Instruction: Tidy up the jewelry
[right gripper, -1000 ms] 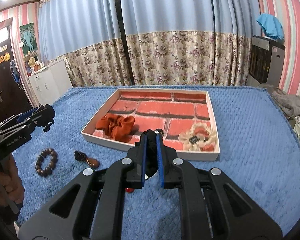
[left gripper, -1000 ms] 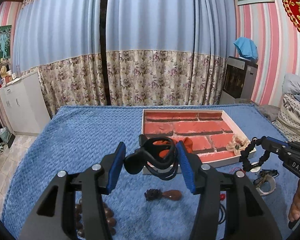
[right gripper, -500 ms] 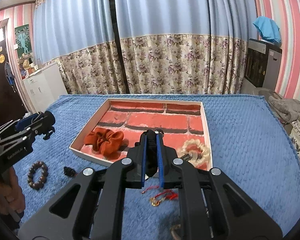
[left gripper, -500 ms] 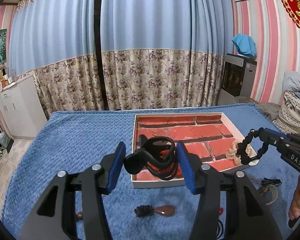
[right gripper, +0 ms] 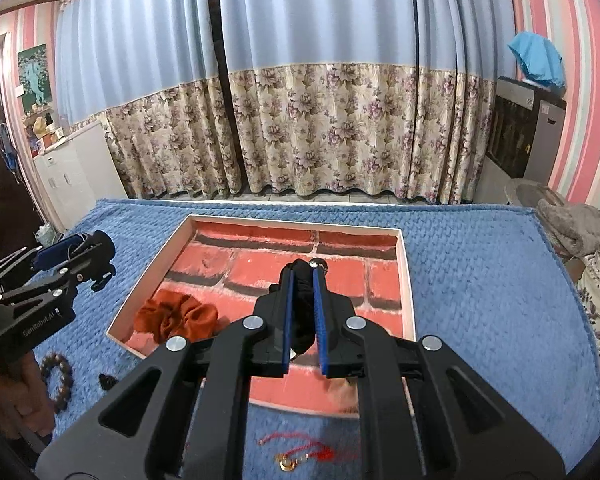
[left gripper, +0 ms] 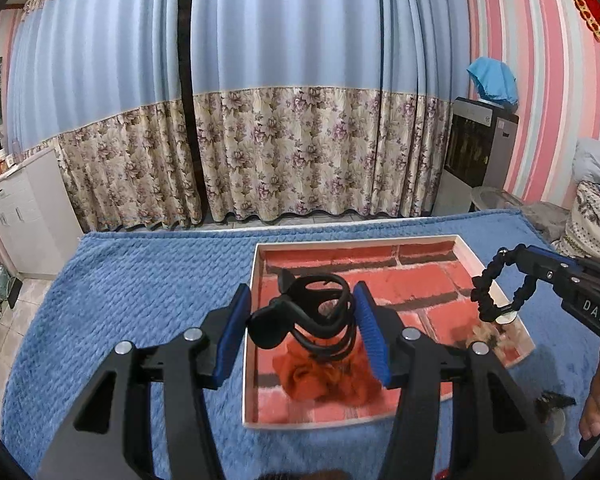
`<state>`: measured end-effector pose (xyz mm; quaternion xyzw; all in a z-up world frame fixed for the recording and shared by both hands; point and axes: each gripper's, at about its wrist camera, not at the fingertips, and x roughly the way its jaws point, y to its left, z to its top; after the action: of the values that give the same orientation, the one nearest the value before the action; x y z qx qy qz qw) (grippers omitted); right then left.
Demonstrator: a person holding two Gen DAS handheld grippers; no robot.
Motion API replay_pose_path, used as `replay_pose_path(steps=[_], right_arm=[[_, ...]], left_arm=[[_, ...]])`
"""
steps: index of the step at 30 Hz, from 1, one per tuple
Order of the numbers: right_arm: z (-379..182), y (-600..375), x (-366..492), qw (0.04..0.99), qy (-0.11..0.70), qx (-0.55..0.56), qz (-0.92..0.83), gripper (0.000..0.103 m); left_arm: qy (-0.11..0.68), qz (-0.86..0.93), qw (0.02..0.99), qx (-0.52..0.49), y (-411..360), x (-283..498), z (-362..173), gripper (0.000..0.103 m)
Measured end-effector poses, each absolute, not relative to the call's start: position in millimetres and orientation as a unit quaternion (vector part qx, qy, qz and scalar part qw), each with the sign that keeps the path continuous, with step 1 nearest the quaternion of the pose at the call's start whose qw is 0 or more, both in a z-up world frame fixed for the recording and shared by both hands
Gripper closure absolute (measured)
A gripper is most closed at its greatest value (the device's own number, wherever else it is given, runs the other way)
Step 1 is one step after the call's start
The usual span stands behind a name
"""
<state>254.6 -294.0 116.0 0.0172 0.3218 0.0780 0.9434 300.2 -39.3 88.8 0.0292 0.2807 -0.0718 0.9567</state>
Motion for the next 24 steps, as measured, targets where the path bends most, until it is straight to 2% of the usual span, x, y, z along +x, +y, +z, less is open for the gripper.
replay_pose_path(steps=[13, 24], right_arm=[[74, -298, 323, 0.919, 0.384, 0.048, 0.08, 0.092], [39, -304, 337, 0.904, 0.42, 0.054, 0.064, 0.092]], left_arm=[[0.361, -0.056, 0.931, 0.023, -58, 378, 37, 0.051], [0.403, -0.05, 0.913, 0.022, -56, 397, 0, 0.051]])
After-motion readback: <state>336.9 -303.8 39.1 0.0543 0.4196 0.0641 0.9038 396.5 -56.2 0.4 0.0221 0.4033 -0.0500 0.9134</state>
